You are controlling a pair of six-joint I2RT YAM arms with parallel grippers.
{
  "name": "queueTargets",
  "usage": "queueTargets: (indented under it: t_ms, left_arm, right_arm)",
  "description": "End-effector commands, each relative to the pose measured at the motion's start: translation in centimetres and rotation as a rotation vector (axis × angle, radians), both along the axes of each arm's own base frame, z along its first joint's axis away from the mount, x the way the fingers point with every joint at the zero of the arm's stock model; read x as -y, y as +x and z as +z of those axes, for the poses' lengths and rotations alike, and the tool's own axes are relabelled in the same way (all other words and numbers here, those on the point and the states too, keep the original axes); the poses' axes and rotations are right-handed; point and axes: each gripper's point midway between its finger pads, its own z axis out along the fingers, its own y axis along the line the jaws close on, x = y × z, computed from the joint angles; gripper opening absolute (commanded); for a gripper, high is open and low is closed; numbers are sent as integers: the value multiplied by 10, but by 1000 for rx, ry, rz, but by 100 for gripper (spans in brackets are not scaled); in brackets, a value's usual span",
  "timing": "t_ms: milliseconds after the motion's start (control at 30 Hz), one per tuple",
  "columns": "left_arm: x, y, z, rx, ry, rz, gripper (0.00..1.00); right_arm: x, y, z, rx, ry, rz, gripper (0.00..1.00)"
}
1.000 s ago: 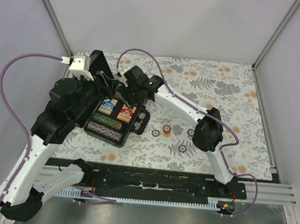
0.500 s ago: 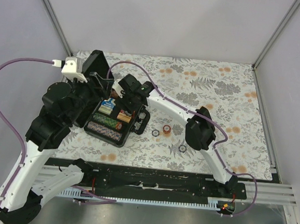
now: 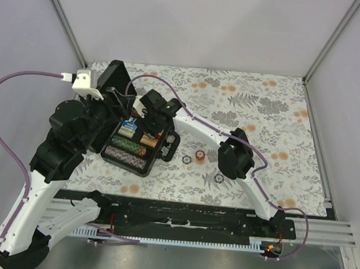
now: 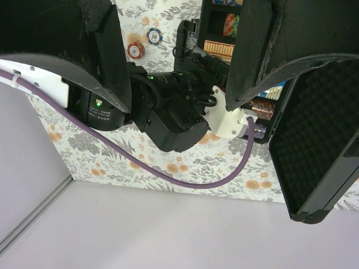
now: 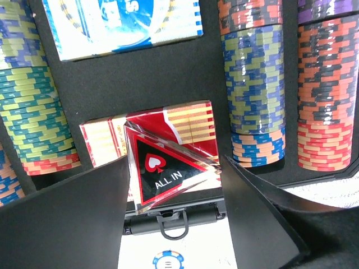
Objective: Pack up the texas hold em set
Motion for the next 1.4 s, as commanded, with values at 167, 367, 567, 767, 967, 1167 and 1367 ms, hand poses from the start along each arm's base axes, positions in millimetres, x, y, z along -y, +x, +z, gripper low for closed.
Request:
queueTargets:
  t_ms: [167,367,567,767,967,1167,1367]
  left_arm:
    - [-4,4,3,18,10,29,74]
    - [-3,2,11,30,-3,23,74]
    - [0,1,21,42,-31,6,74]
    - [13,5,22,51,-49,-45,75]
    - [37,12,10,14,-67,-139,75]
    - [68,22,-23,-99,-49,-257,75]
    - [92,31,-49,-189,-47,-336,75]
  right_arm:
    - [-10,11,21,69,43,-23,82]
    - [-7,21,56,131,84,-92,92]
    - [0,25,92,149,155,-178,94]
    - [35,30,109,82,212,-327,94]
    - [120,33,100,-7,196,-584,94]
    - [199,16,63,-99,133,-862,93]
    - [277,-10,38,-129,65,-1134,93]
